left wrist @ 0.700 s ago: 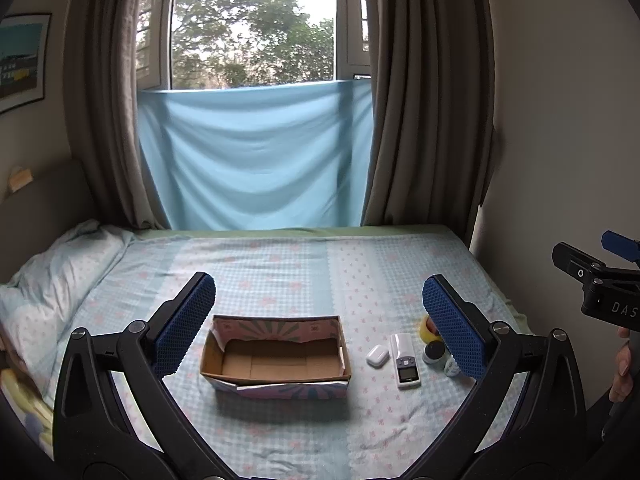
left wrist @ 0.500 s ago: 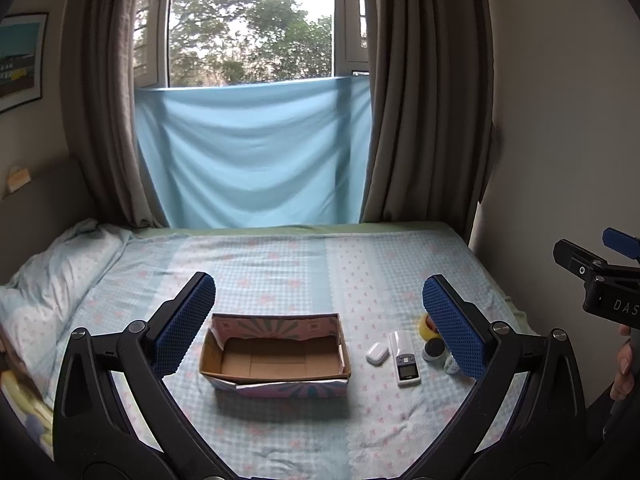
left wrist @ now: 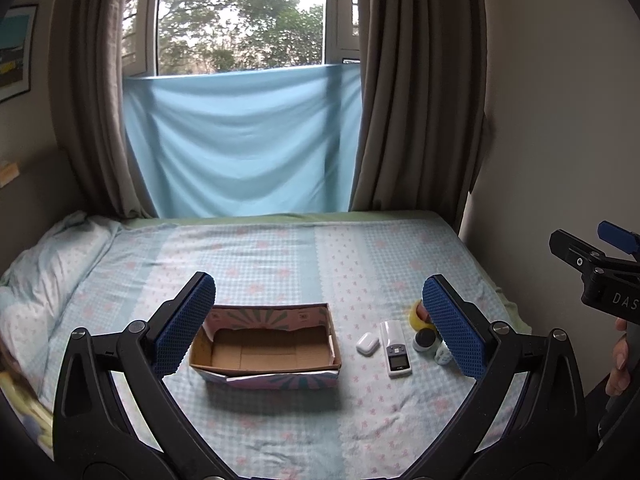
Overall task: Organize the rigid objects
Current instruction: 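Move both tools toward the objects beside the cardboard box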
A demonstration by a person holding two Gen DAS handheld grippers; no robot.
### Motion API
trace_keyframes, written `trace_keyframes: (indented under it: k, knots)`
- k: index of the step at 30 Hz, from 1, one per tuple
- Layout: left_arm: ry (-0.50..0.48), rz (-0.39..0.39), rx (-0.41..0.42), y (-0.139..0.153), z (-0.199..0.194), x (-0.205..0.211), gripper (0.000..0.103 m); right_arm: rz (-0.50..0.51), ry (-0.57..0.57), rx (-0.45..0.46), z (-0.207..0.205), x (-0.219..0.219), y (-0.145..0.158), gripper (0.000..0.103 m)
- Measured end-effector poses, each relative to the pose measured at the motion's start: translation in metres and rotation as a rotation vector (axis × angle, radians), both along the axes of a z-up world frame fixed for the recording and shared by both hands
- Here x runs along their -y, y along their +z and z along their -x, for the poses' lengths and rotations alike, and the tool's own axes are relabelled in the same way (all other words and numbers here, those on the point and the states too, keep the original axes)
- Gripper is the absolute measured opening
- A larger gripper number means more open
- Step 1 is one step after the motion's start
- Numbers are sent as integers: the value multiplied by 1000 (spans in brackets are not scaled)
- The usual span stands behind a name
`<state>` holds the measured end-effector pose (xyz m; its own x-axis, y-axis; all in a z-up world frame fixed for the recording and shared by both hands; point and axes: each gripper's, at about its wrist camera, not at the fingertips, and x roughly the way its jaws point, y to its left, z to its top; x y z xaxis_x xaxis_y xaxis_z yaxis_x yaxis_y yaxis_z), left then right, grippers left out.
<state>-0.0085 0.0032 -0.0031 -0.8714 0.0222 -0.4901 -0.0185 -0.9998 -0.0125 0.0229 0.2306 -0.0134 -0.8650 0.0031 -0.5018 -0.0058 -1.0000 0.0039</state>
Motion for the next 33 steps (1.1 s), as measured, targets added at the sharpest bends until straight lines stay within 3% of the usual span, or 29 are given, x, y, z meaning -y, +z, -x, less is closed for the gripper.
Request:
trace_keyframes:
  k: [33]
  knots:
    - [-4, 1, 54, -11, 32, -18, 103, 20, 4, 34, 26, -11, -7, 103]
